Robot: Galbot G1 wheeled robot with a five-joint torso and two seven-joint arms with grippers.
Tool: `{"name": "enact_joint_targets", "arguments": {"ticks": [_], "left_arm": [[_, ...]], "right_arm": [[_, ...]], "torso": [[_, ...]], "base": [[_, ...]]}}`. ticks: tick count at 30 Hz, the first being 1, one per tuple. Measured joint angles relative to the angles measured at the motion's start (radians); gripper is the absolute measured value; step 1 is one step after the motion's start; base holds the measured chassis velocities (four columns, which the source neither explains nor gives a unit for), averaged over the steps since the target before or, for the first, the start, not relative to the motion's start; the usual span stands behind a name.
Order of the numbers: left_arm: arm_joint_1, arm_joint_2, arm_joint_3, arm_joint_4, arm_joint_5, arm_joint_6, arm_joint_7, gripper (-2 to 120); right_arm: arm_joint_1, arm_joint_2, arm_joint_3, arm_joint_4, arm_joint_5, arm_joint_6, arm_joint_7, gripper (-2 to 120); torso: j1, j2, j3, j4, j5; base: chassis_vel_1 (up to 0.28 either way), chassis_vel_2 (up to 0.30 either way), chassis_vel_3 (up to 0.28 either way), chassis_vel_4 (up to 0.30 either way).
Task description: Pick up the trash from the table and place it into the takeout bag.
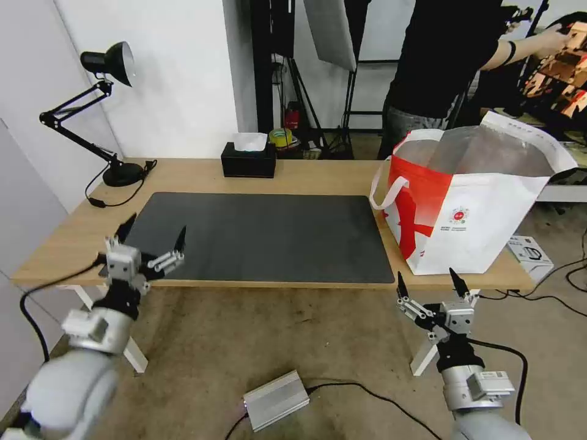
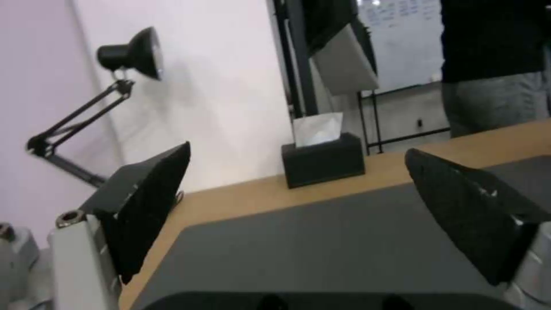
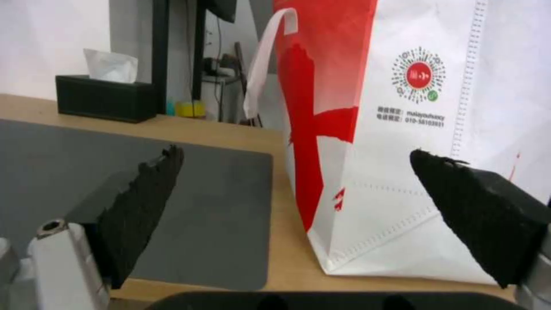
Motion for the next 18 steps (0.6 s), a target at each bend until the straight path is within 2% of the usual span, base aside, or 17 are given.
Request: {"name": "enact_joint_targets", "arguments": {"ticks": [12,18], "left_arm": [[0.114,-0.126,0.048,0.01,0.122,-0.099,-0.043,100],[0.138,-0.16,0.056,0.03,0.143,-0.136,-0.051,100]], "right_arm": [[-0.035,-0.001,0.002,-0.046,-0.049,-0.003,0.032,100],[-0.036,-0.002,0.0,-0.066,-0.053,0.001,0.036,100]], "torso": [[0.0,0.0,0.0,-0.0001,-0.0001],[0.0,0.0,0.0,-0.0001,-0.0001]], "base": [[0.0,0.0,0.0,0.0],[0.0,0.0,0.0,0.0]]}}
